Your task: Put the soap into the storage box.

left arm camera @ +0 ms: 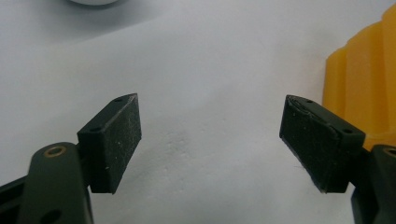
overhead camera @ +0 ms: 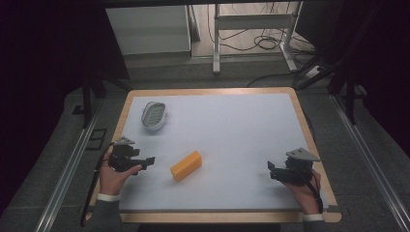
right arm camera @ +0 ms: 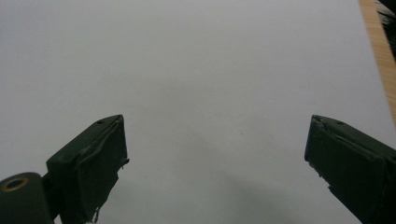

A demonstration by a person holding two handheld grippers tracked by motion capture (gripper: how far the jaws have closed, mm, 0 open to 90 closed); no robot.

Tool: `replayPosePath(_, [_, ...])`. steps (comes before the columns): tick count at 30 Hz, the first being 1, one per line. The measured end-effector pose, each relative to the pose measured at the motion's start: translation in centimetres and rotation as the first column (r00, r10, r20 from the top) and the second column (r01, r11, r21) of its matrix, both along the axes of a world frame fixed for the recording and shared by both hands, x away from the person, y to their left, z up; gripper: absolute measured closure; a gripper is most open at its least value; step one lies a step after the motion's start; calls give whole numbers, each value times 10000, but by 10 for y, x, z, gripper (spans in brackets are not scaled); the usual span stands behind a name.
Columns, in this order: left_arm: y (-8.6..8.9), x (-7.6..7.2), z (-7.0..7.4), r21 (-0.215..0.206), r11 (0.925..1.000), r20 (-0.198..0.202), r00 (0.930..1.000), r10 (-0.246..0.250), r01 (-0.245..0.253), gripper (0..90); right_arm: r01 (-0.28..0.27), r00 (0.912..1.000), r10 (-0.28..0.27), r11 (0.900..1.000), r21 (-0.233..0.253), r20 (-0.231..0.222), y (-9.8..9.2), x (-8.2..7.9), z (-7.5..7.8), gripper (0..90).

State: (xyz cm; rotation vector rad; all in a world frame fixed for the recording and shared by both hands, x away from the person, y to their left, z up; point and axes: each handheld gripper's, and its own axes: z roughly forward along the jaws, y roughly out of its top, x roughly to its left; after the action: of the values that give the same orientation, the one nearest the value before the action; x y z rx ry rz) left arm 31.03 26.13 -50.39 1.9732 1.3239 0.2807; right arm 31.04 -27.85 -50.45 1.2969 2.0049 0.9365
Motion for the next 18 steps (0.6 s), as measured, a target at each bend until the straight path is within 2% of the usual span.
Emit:
replayPosePath(12, [-3,2,4,57,9999,60,9999,-111,110,214,89,9999,-90,9997,228,51,-9,-8,2,66])
replayPosePath(16, [-4,1,7,16,10000,444,9990,29,-30,228,229,9997,-226,9994,253,-106,-14,-10,1,65])
replayPosePath(18, [-3,1,7,11,10000,433,9991,29,-29,228,280,9995,-275,9992,286,-165,-15,-10,0,65])
